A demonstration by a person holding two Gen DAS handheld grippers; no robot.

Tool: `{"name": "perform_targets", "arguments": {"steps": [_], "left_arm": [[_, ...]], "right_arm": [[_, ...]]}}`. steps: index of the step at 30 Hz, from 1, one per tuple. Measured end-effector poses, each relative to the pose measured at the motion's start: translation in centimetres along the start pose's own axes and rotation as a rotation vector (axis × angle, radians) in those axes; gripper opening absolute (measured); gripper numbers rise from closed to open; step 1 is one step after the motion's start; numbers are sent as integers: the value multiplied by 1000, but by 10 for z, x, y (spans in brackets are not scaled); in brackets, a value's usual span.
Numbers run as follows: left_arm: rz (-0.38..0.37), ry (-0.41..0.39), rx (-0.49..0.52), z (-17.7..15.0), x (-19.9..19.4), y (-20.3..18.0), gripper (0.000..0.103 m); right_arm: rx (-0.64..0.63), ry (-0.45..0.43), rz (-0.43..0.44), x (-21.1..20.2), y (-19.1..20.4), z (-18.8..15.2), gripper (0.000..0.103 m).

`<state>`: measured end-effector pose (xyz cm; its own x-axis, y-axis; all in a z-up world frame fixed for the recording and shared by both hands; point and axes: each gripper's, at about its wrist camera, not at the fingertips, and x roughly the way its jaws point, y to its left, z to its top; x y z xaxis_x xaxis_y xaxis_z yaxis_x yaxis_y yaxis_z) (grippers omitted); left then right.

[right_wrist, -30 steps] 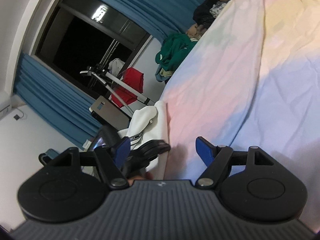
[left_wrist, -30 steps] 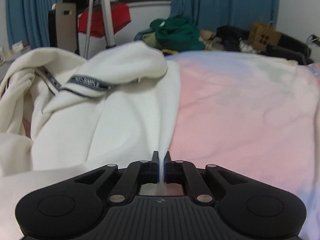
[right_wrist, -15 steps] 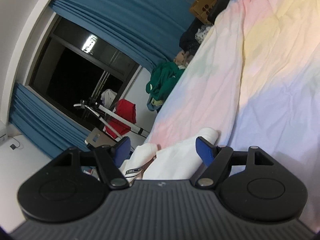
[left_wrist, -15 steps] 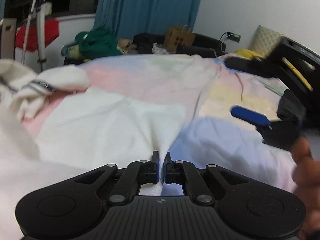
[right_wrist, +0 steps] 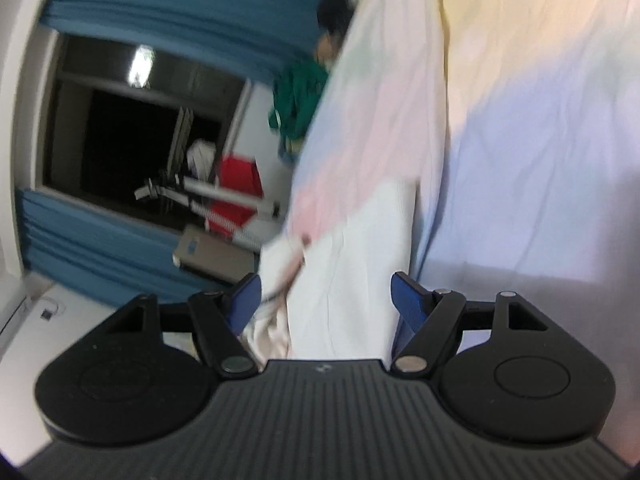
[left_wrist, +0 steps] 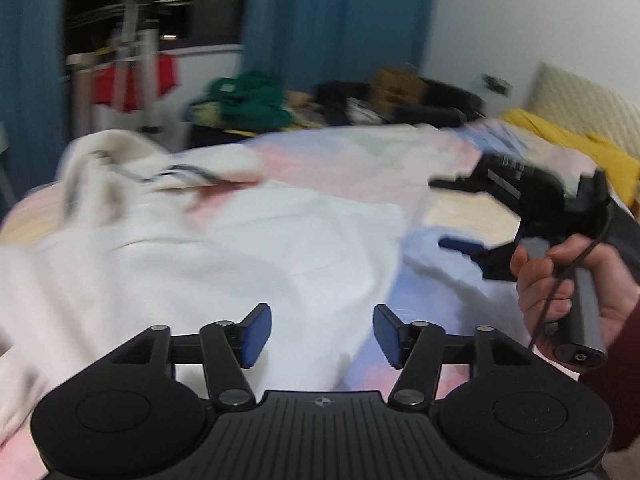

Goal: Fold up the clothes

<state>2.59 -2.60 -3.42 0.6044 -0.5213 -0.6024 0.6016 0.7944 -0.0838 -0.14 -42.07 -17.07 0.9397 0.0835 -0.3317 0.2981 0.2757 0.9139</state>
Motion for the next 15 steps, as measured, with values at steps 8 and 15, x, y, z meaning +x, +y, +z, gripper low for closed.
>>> {"name": "perform_targets", "arguments": {"steps": [8,15], "left_arm": [[34,-6,-188,-12,-17,46,63],[53,16,-238,-13,4,66,64]], "right_arm": [[-12,23,-211,70,-4,16,49],[-88,36,-197,100,-4,20,48]]}}
